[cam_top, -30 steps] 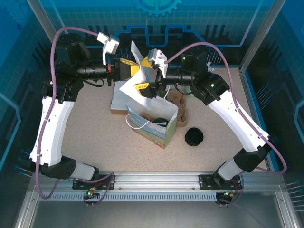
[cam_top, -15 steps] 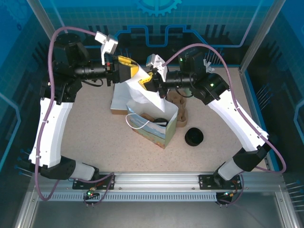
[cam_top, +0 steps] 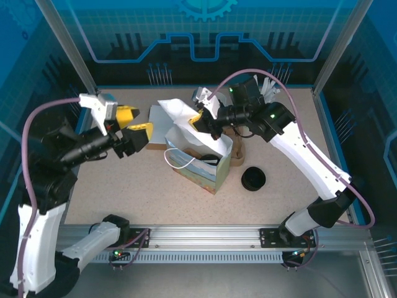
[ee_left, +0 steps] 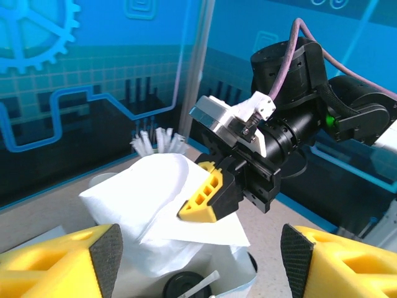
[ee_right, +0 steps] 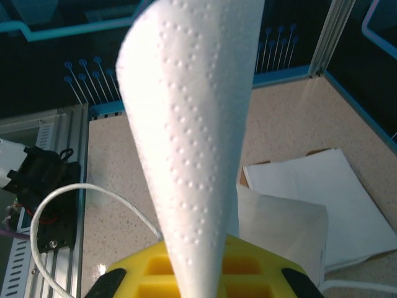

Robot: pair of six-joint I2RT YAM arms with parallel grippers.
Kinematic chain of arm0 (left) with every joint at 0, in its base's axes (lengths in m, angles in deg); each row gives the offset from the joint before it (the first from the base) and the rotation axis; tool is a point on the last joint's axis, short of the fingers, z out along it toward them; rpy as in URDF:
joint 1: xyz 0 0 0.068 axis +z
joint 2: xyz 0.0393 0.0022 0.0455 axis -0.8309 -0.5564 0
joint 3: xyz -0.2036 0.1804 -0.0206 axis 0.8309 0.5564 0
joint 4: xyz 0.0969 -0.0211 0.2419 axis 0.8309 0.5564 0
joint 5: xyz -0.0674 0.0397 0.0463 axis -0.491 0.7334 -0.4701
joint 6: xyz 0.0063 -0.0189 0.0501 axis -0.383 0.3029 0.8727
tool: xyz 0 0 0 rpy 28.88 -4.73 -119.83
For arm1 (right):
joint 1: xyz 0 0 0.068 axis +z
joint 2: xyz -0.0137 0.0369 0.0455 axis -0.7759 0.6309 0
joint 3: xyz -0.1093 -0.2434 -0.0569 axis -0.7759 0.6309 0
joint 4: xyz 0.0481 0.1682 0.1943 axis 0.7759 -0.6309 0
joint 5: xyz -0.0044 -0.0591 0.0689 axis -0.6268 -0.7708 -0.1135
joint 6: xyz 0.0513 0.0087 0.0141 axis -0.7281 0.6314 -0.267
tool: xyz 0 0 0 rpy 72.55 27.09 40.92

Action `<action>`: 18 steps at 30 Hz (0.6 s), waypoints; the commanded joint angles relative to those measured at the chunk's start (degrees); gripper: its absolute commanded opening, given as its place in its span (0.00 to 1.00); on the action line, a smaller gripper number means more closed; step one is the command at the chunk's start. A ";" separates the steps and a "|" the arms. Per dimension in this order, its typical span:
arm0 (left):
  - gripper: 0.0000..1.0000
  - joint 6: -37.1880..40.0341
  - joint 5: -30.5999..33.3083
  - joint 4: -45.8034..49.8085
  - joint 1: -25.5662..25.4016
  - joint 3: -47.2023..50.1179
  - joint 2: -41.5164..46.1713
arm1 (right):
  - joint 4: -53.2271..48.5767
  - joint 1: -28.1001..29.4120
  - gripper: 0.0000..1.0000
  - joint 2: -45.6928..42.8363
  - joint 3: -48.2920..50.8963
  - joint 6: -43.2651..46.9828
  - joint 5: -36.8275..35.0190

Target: Pack the takeout coffee

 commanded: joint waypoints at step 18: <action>0.71 -2.10 8.00 1.14 -0.26 10.91 5.77 | -6.90 0.50 0.00 5.98 3.79 13.59 -1.24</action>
